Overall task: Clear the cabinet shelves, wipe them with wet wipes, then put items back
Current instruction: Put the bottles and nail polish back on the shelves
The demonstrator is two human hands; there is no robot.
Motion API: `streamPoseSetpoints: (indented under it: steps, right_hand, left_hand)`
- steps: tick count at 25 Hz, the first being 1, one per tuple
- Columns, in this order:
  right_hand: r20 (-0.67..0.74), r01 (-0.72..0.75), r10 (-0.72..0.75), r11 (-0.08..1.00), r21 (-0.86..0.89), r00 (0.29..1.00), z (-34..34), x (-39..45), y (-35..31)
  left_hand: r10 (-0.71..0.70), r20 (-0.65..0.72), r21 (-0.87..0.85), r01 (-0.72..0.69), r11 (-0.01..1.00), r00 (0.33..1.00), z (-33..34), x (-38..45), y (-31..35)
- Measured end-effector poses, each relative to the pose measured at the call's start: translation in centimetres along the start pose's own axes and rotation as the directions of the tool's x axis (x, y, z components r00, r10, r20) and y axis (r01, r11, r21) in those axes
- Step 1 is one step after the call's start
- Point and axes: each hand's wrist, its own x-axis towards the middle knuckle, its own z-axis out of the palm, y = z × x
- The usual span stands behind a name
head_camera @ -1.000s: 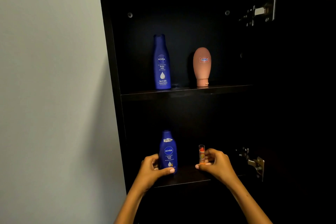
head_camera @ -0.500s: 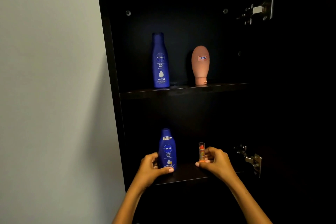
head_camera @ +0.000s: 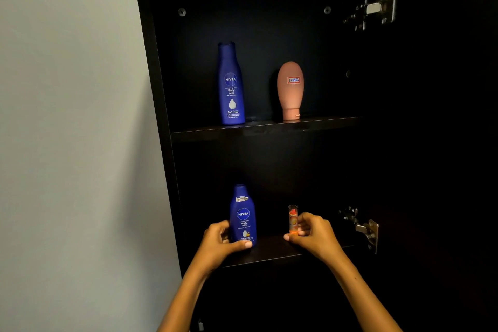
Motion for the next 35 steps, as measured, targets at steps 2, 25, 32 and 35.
streamPoseSetpoints:
  steps: [2, 25, 32, 35]
  right_hand:
    - [0.009, 0.0, 0.0, 1.0, 0.008, 1.0, -0.1, -0.1, -0.1]
    - [-0.142, 0.218, -0.232, 0.97, -0.106, 0.962, 3.7, -15.0, 4.6]
    - [0.13, -0.077, 0.091, 0.991, -0.109, 0.987, 9.6, -24.2, 14.6]
    - [0.243, -0.155, 0.182, 0.979, -0.129, 0.953, 12.0, -27.0, 18.0]
  left_hand:
    - [-0.006, 0.001, -0.005, 0.006, 1.0, 1.0, 0.0, 0.0, 0.1]
    - [0.37, -0.444, 0.243, -0.287, 0.926, 0.816, 7.6, -17.1, -4.7]
    - [-0.112, -0.171, 0.171, 0.141, 0.975, 0.979, 13.4, -24.6, -18.1]
    - [-0.302, -0.075, 0.222, 0.311, 0.924, 0.95, 15.3, -25.8, -22.9]
